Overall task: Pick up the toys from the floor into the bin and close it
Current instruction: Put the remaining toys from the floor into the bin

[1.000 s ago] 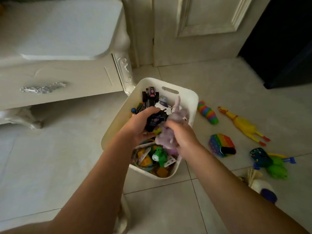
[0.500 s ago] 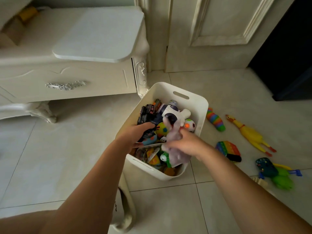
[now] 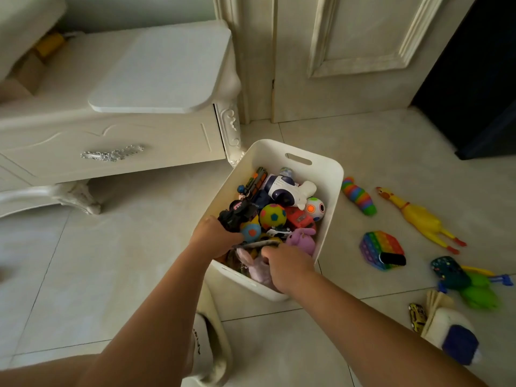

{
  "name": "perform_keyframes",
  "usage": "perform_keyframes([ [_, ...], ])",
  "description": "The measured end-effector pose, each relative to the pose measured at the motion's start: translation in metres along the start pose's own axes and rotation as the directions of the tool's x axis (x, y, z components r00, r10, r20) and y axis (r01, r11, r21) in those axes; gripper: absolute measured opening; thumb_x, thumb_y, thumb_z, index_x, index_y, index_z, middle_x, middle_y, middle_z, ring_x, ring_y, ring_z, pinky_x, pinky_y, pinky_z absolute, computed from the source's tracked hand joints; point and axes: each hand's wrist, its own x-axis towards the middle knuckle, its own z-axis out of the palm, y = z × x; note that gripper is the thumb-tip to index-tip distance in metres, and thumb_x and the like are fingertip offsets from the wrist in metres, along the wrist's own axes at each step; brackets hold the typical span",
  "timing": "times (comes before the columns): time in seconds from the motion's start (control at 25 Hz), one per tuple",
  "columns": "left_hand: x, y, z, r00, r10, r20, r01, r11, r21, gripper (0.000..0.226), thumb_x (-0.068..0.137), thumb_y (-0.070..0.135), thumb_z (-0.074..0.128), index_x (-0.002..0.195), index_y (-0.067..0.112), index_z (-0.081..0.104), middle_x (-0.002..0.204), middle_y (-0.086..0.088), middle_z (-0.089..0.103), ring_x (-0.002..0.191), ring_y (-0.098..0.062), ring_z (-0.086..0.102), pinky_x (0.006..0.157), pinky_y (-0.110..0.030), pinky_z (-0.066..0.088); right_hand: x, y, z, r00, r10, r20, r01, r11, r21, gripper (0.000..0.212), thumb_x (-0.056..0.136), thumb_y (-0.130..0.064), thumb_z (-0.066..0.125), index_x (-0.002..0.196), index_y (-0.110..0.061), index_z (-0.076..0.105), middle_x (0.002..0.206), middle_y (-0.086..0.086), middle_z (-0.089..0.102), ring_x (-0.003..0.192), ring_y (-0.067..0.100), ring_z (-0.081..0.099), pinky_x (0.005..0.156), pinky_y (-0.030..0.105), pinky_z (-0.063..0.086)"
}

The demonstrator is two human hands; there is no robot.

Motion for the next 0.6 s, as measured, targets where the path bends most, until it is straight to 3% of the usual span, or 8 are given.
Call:
perform_keyframes([
  [0.08,0.001,-0.001,0.005,0.997,0.027,-0.067,-0.019,0.992,0.125,0.059,0.07,0.042,0.074,0.112,0.007,0.051,0.096,-0.006,0.055,0.087,-0.021,0.055,0.067,-0.029,0.048,0.002,0.0,-0.001,1.0,0.023,0.001,-0.023,1.0,-0.005,0.038,0.091,-0.009,0.05,0.127,-0.021,0.048,0.126,0.011,0.052,0.115,0.031,0.054,0.079,0.039,0.047],
  [0.16,0.003,-0.003,0.012,0.995,0.047,-0.093,-0.028,0.981,0.194,0.071,0.068,0.045,0.075,0.121,0.008,0.046,0.115,-0.01,0.053,0.107,-0.026,0.052,0.09,-0.036,0.049,0.003,0.003,-0.002,1.0,0.025,0.003,-0.025,0.999,0.03,0.038,0.092,-0.009,0.049,0.127,-0.022,0.049,0.125,0.01,0.053,0.111,0.031,0.056,0.073,0.036,0.043],
  [0.28,0.005,-0.003,0.012,0.999,0.044,0.016,-0.047,0.957,0.286,0.093,0.063,0.057,0.076,0.134,0.012,0.037,0.129,-0.011,0.047,0.121,-0.029,0.045,0.105,-0.039,0.041,-0.002,0.011,-0.004,0.999,0.032,0.013,-0.033,0.994,0.102,0.044,0.089,-0.008,0.05,0.13,-0.025,0.049,0.119,0.01,0.056,0.101,0.03,0.058,0.067,0.032,0.042],
  [0.36,0.005,-0.001,0.006,0.994,0.06,0.092,-0.086,0.945,0.316,0.096,0.064,0.058,0.075,0.141,0.02,0.034,0.132,-0.011,0.046,0.123,-0.029,0.044,0.106,-0.04,0.04,-0.007,0.015,-0.006,0.999,0.044,-0.017,-0.041,0.982,0.184,0.043,0.089,-0.009,0.05,0.128,-0.026,0.052,0.114,0.009,0.056,0.094,0.025,0.055,0.068,0.032,0.044],
  [0.52,0.005,-0.002,-0.002,0.965,0.247,0.092,-0.262,0.94,0.216,0.056,0.078,0.018,0.07,0.129,0.034,0.054,0.121,-0.007,0.057,0.106,-0.026,0.056,0.092,-0.039,0.052,-0.016,0.018,-0.007,0.994,0.053,-0.092,-0.025,0.96,0.279,0.037,0.091,-0.012,0.05,0.126,-0.024,0.055,0.107,0.007,0.048,0.093,0.02,0.046,0.079,0.034,0.049],
  [0.6,0.002,-0.001,0.001,0.952,0.299,0.068,-0.306,0.909,0.282,0.049,0.082,0.015,0.066,0.125,0.038,0.059,0.118,-0.002,0.057,0.105,-0.023,0.056,0.088,-0.034,0.052,-0.017,0.019,-0.005,0.99,0.054,-0.129,-0.012,0.952,0.305,0.034,0.092,-0.014,0.051,0.124,-0.023,0.057,0.103,0.004,0.046,0.093,0.02,0.046,0.077,0.032,0.048],
])
